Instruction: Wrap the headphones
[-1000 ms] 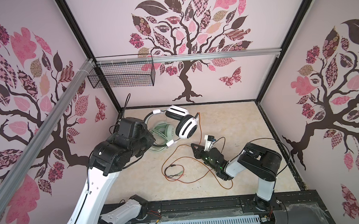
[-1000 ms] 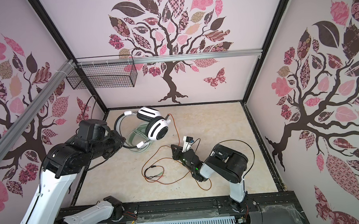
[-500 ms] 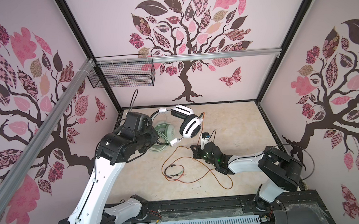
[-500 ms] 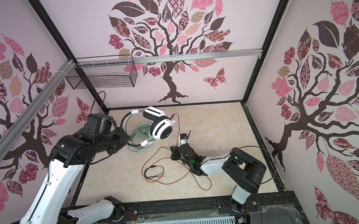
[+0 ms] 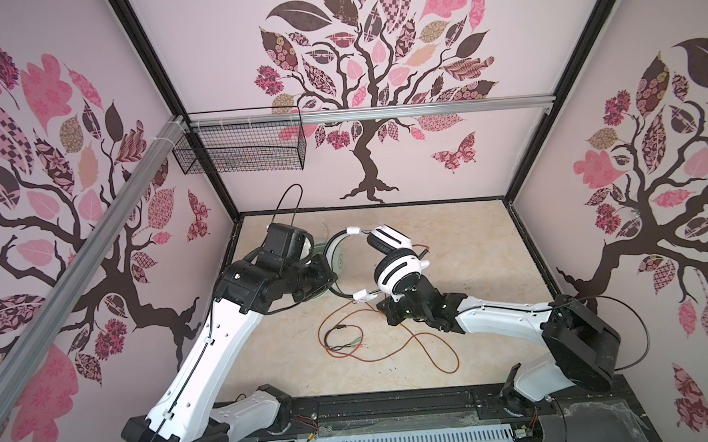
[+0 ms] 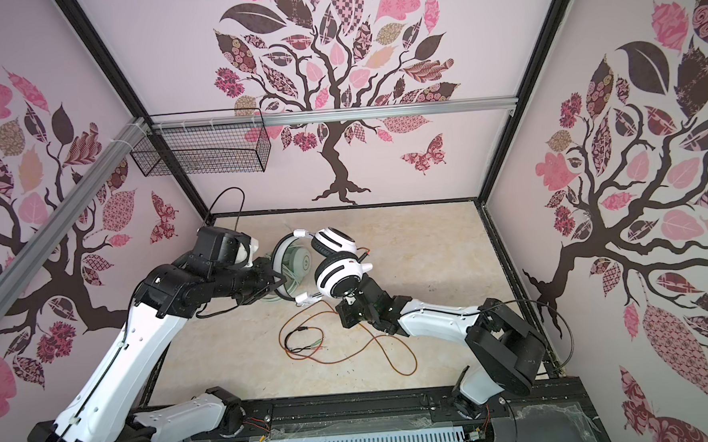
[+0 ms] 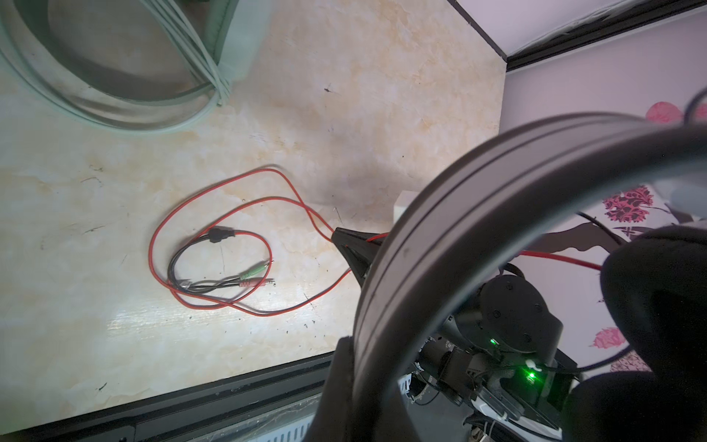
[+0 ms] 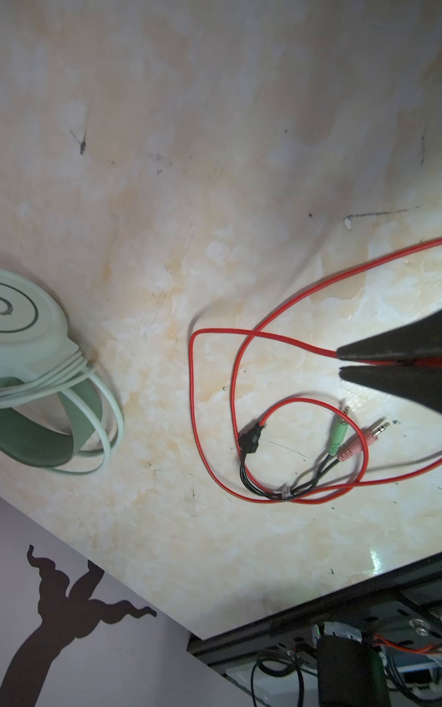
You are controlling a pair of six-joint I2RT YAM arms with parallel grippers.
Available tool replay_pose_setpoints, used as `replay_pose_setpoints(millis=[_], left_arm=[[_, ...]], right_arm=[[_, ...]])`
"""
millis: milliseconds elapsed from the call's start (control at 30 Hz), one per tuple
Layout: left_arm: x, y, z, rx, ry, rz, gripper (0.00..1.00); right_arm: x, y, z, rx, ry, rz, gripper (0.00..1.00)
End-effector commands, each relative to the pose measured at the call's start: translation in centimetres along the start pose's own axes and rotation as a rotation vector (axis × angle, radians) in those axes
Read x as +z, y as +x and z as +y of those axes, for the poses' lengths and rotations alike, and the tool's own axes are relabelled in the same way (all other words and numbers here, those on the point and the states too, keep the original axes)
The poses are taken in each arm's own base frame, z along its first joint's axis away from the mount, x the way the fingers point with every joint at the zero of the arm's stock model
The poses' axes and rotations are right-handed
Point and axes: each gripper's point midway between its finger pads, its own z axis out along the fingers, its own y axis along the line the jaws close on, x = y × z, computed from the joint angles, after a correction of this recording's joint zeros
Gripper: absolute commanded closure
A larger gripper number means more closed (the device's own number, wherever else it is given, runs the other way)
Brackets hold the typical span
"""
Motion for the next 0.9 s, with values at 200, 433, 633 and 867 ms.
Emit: replay_pose_setpoints(millis=[200,433,633,867], left_arm=[[1.1,-4.0,-3.9,-0.013,0.154,-0.131,1.0],[0.5,-6.7,-2.5,-0.128,0.123,-0.315,1.0],[0.5,-8.0,-2.1,-0.21,0.134,-0.39,1.0],[2.5,-8.5,-3.0,-0.258,0.156,-0.344,1.0]], right_arm=[[0.5,2.1,2.0,0.028,-0.097,0.063,1.0],[-1.1,0.4,3.3,0.158,-0.161,-0.02,1.0],[-2.3,-0.3,3.5,0.245,-0.187,-0.082,1.0],[-2.6,-0.7,3.3,0.199,-0.135,-0.078,1.0]])
